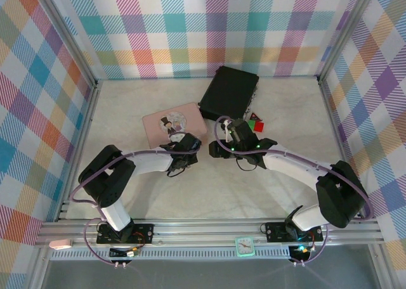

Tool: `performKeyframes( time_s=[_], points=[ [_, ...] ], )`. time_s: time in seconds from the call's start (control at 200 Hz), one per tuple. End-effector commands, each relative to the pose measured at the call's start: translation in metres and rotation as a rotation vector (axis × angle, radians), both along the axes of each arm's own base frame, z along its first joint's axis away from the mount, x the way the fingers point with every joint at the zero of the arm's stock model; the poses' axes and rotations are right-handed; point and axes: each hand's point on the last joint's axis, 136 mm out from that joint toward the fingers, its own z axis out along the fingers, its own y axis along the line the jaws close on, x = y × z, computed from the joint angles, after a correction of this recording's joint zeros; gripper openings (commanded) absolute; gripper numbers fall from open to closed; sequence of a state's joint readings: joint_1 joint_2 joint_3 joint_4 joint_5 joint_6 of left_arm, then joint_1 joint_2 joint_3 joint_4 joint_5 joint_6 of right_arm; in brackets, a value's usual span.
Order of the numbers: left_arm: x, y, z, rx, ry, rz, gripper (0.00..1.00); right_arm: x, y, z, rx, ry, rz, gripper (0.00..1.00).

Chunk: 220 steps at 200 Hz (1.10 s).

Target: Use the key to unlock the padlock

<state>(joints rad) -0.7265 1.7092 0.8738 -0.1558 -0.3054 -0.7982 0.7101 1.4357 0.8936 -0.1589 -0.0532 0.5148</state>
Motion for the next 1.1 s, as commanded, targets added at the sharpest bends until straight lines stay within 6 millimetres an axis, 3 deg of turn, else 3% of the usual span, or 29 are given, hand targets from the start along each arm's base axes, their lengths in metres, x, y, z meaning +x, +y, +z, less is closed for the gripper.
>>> performKeyframes(
  time_s=[0.0,0.345,0.56,0.71,1.095],
  points=[
    [-0.012,0.022,-0.008,0.096,0.029,0.034,0.26,0.004,0.003,0.007,0.014,-0.023,0.002,0.56],
    [-0.009,0.013,0.011,-0.003,-0.021,0.05,0.0,0.002,0.007,0.002,0.046,0.023,-0.01,0.56],
    [-0.001,-0.004,0.048,-0.258,-0.089,0.119,0.0,-0.005,0.027,-0.008,0.267,0.182,-0.045,0.58],
    [0.007,-0.008,0.069,-0.438,-0.145,0.194,0.0,-0.008,0.044,-0.003,0.43,0.239,-0.023,0.56],
    [0.022,-0.018,0.082,-0.697,-0.196,0.324,0.0,-0.006,0.045,0.004,0.73,0.259,-0.129,0.49]
  ],
)
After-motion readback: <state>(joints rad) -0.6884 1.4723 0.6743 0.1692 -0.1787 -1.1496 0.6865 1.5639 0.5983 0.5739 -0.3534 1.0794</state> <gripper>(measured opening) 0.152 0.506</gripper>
